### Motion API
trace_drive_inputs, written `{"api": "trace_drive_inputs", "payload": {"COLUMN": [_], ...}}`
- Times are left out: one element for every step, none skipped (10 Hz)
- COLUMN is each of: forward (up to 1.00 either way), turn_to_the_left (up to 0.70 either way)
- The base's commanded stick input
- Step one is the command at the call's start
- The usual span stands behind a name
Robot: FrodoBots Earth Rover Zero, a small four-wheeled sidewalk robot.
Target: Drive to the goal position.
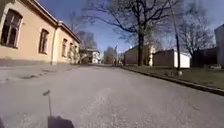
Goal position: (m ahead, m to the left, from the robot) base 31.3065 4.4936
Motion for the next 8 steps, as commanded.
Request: {"api": "trace_drive_inputs", "payload": {"forward": [0.85, 0.85, 0.85, 0.85, 0.85, 0.85, 0.85, 0.85], "turn_to_the_left": [0.0, 0.0, 0.0, 0.0, 0.0, 0.0, 0.0, 0.0]}}
